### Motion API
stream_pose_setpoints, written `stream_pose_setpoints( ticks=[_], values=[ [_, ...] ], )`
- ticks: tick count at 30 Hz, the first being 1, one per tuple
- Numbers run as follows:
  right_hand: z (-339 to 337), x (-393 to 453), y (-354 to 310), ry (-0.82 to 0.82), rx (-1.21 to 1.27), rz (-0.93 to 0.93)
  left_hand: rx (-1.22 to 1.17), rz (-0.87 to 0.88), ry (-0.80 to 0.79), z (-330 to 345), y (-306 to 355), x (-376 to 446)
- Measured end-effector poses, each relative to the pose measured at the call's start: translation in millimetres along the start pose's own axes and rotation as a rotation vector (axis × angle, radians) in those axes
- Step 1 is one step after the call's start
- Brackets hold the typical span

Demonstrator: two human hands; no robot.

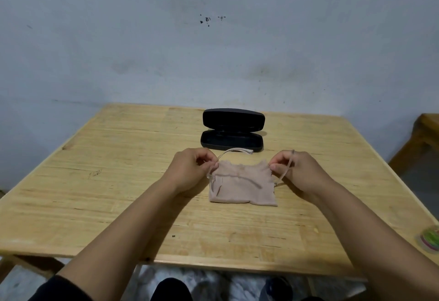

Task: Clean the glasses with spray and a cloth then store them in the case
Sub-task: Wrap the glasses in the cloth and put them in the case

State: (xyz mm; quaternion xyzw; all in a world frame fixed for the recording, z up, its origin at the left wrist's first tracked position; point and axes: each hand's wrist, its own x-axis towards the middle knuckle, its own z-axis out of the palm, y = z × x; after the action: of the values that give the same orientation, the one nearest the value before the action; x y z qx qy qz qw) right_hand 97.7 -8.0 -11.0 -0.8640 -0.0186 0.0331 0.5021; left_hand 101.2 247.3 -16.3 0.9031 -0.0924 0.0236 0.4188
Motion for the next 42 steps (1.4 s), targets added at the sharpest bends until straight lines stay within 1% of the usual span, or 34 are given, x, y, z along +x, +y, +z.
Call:
stream_pose_setpoints(
  ticks=[2,4,6,8,10,12,15,21,23,24,26,28,30,32,34,36,39,42],
  values=[
    [-4,-4,2,-0.072,0.247,0.029,-0.101,0.022,-0.027,-4,-1,-4],
    [-9,-8,5,-0.143,0.364,0.015,-0.198,0.063,-0.088,-6,-1,-8],
    [-12,-13,7,-0.226,0.42,-0.024,-0.256,0.118,-0.157,-7,-1,-12],
    [-13,-17,7,-0.276,0.385,-0.068,-0.276,0.175,-0.219,-7,-2,-17],
    [-12,-19,7,-0.265,0.28,-0.08,-0.254,0.198,-0.254,-6,-4,-20],
    [-10,-20,5,-0.248,0.215,-0.065,-0.269,0.163,-0.275,-5,-6,-23],
    [-6,-21,3,-0.281,0.129,-0.062,-0.222,0.151,-0.263,-4,-7,-26],
    [-7,-30,-5,-0.31,0.169,-0.084,-0.173,0.151,-0.233,-5,1,-31],
    [-8,-29,-3,-0.288,0.182,-0.07,-0.225,0.118,-0.178,-6,2,-33],
    [-8,-30,-2,-0.251,0.178,-0.064,-0.251,0.095,-0.128,-6,2,-33],
    [-9,-30,3,-0.144,0.179,-0.05,-0.269,0.085,-0.01,-8,1,-36],
    [-9,-35,4,-0.026,0.193,-0.044,-0.219,0.102,0.062,-10,-1,-40],
    [-11,-43,5,0.04,0.135,-0.059,-0.163,0.087,0.083,-12,-3,-46],
    [-12,-52,9,0.046,0.097,-0.078,-0.122,0.075,0.073,-13,-5,-52],
    [-11,-60,11,0.037,0.125,-0.09,-0.076,0.084,0.045,-12,-5,-57],
    [-8,-65,10,0.057,0.102,-0.104,-0.04,0.093,0.038,-9,-4,-60],
    [-1,-67,5,0.14,0.042,-0.143,-0.054,0.076,0.1,-6,1,-61],
    [5,-67,1,0.183,-0.012,-0.166,-0.068,0.059,0.151,-2,5,-62]
  ],
)
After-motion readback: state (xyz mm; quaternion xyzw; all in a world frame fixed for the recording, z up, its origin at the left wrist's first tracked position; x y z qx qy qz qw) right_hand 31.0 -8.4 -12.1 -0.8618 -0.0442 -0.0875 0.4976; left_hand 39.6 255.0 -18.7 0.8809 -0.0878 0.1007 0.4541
